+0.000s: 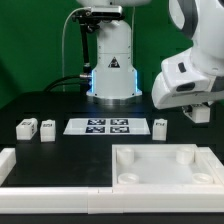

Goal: Assemble one leg

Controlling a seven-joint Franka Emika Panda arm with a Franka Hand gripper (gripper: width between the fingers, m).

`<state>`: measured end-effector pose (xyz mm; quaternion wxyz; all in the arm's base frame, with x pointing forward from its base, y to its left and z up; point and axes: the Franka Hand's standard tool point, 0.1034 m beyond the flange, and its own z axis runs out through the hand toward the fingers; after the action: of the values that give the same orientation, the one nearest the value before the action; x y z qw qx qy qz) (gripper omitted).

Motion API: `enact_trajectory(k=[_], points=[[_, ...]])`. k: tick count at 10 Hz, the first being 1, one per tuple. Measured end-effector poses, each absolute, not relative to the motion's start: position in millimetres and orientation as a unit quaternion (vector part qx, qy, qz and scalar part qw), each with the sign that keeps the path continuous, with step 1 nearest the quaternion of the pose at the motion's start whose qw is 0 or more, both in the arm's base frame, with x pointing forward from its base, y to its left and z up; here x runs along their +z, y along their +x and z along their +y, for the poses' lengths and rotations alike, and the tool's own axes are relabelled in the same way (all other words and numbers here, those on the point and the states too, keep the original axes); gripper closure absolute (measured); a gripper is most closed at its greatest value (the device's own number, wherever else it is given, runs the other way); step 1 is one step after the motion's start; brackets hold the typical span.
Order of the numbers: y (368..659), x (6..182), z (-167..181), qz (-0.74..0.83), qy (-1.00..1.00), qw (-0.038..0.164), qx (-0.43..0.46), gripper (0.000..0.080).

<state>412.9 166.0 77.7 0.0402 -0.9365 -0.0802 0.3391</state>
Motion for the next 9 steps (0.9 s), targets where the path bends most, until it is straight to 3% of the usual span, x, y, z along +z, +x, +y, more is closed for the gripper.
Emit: enact_trajectory(k=[2, 4, 6, 9], points=[[414, 74.7, 166, -0.079, -0.942, 0.041, 0.323, 0.0509], [430, 71.4, 168, -0.074, -0.973, 0.047, 0.215, 0.0509], [428, 72.7, 163, -0.074, -0.987, 0.047, 0.136, 0.0509], [467, 90.2, 140, -0.092, -0.994, 0.054, 0.003, 0.0509]])
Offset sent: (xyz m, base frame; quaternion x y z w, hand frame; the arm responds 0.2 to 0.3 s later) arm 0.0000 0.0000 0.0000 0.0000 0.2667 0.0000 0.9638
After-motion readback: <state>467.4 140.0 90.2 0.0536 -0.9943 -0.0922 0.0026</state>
